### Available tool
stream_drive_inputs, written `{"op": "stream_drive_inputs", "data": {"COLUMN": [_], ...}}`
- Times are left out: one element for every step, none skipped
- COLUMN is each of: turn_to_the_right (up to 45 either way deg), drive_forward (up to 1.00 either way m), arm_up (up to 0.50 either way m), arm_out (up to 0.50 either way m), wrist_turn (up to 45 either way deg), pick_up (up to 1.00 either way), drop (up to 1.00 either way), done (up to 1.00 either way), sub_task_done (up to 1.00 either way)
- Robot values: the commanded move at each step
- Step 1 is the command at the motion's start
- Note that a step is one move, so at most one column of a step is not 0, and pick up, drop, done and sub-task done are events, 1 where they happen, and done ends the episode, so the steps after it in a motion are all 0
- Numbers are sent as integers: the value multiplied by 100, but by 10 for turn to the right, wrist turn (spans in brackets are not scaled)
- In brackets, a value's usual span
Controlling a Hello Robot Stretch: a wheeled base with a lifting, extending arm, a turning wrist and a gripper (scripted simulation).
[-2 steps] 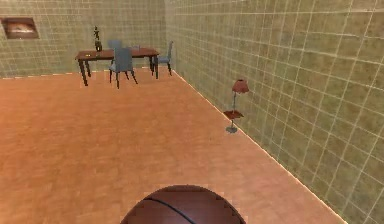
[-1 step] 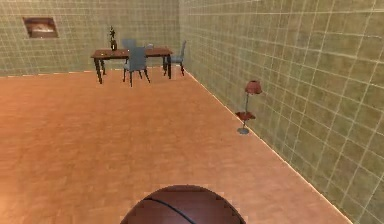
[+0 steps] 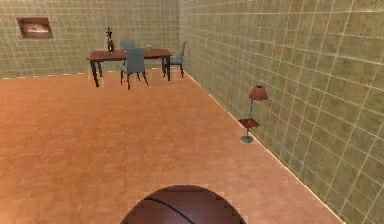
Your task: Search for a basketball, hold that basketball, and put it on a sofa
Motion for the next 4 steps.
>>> {"op": "stream_drive_inputs", "data": {"turn_to_the_right": [-450,-240,0,0], "drive_forward": [0,0,55,100], "arm_up": [0,0,0,0], "arm_out": [0,0,0,0], "wrist_turn": [0,0,0,0], "pick_up": [0,0,0,0], "drop": [0,0,0,0], "done": [0,0,0,0], "sub_task_done": [0,0,0,0]}}
